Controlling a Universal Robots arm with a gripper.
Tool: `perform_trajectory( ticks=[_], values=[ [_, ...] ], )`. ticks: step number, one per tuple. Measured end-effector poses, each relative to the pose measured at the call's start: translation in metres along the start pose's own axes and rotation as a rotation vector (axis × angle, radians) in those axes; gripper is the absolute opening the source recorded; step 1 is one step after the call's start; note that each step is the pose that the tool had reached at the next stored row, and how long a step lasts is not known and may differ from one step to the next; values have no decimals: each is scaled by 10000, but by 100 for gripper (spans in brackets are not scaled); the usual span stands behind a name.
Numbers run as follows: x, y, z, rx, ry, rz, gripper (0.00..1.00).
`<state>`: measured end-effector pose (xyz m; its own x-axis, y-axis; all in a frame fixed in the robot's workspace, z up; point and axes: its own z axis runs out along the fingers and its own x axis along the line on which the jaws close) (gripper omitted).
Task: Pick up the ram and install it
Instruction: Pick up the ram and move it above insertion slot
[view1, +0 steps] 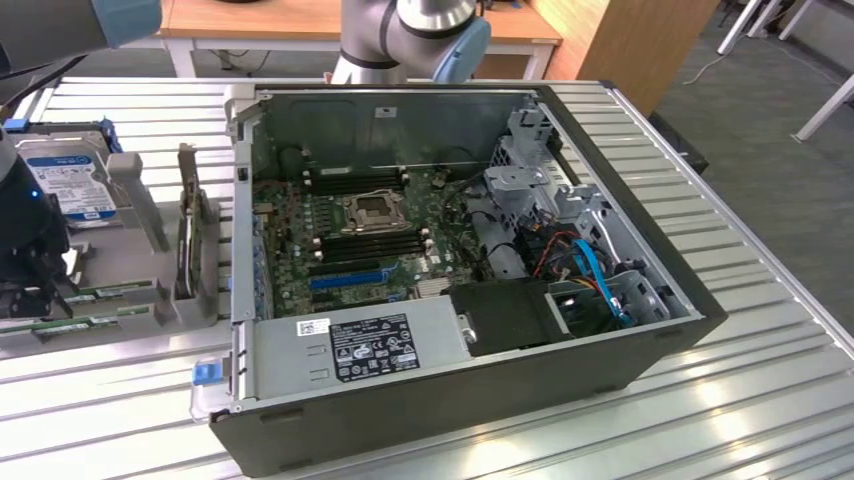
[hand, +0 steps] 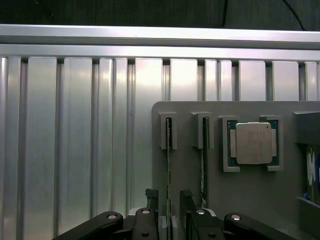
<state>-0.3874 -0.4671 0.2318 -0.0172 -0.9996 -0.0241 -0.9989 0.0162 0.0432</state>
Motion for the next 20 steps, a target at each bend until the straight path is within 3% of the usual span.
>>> perform_trajectory(
  ticks=[7, 20],
  values=[
    [2, 0, 17, 1, -2, -1, 31],
    [8, -9, 199, 1, -5, -1, 31]
  ],
)
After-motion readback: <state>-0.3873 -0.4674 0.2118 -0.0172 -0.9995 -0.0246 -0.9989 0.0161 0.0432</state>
